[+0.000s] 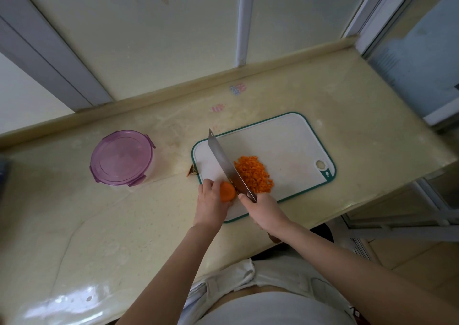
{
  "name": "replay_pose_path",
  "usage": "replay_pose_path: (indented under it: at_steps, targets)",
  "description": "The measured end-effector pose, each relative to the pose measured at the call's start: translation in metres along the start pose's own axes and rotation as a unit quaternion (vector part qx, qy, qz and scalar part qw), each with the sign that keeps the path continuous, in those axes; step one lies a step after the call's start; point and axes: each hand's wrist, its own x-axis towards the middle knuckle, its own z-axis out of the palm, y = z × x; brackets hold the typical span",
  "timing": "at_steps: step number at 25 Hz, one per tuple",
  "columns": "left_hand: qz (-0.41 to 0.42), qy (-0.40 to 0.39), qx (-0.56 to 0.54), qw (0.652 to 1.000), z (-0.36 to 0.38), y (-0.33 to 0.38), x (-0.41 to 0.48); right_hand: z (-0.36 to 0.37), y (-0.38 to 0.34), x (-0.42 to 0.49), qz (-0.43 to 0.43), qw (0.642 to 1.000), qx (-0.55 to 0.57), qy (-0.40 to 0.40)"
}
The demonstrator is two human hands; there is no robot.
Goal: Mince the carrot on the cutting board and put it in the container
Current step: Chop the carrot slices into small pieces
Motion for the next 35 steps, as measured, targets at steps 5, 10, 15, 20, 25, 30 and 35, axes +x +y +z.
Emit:
replay_pose_path:
  at_steps: [5, 10, 15, 20, 25, 30, 35]
  targets:
    - [-0.023, -0.001, -0.048, 0.999, -0.001, 0.002, -0.002, 0.003, -0.004, -0.002, -0.014, 0.999, -0.035, 0.015]
    - [-0.002, -0.011, -0.084, 0.996, -0.008, -0.003, -0.003, 0.000, -0.007, 0.000, -0.006, 0.999, -0.035, 0.003]
    - [-0.023, -0.005, -0.107, 0.994, -0.005, -0.001, -0.001, -0.003, -0.010, 0.001, -0.009, 0.999, -0.047, 0.005]
    - [-0.024, -0.027, -0.102, 0.994, -0.004, 0.002, -0.003, -0.006, -0.011, 0.002, -0.009, 0.999, -0.043, -0.006]
    - [-0.111, 0.058, -0.200, 0.972, -0.004, 0.005, 0.001, -0.015, -0.014, 0.001, -0.014, 0.999, -0.029, 0.001]
    - [-0.142, 0.064, -0.172, 0.973, -0.004, 0.009, 0.006, -0.022, -0.012, -0.003, -0.008, 0.999, -0.016, -0.028]
    - [-0.169, 0.047, -0.176, 0.969, -0.006, 0.011, 0.011, -0.020, -0.011, -0.008, -0.005, 0.999, -0.035, -0.023]
